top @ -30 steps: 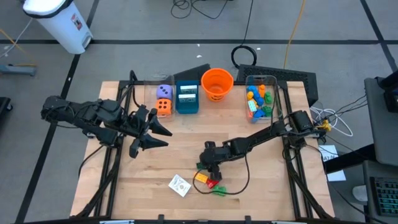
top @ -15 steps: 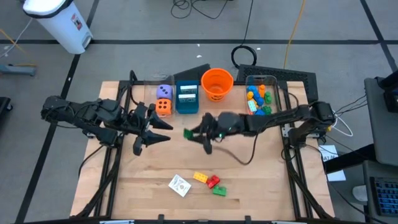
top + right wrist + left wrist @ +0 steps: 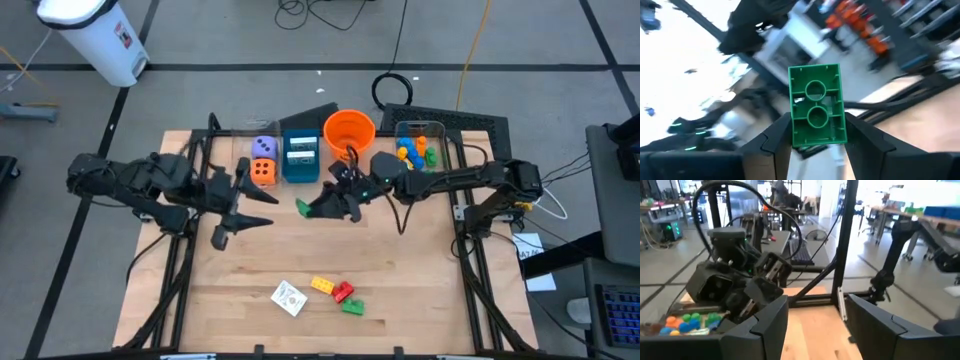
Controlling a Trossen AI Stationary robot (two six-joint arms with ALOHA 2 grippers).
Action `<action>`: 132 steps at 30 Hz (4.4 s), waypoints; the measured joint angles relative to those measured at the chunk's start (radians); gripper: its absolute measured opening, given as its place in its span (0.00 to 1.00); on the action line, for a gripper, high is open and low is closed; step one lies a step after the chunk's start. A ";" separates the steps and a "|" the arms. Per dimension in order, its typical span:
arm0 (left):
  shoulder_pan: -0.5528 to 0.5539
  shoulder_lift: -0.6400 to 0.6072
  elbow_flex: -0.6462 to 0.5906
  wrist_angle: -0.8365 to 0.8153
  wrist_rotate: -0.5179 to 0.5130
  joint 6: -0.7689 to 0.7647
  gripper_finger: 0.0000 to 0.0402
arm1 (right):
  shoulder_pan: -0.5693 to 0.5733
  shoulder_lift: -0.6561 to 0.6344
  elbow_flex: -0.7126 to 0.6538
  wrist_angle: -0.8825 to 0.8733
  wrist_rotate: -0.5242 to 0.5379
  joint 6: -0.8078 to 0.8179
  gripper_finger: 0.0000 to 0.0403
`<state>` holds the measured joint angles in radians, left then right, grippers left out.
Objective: Pick & Place Toys
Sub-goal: Put the green game piece into the right transparent bin
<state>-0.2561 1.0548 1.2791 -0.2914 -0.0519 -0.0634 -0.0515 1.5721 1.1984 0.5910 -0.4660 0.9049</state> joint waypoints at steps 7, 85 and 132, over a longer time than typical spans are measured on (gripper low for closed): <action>0.012 0.130 0.202 -0.226 0.020 0.049 0.52 | -0.015 0.001 0.000 0.043 -0.117 0.124 0.36; 0.153 0.389 0.335 -0.277 0.274 0.107 0.68 | -0.013 0.001 0.001 0.140 -0.269 0.262 0.35; 0.290 0.164 0.335 -0.225 0.366 -0.040 0.27 | -0.025 0.002 0.000 0.308 0.003 0.251 0.45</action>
<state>0.0342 1.2184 1.6138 -0.5167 0.3138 -0.1034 -0.0768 1.5738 1.1988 0.8995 -0.4628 1.1558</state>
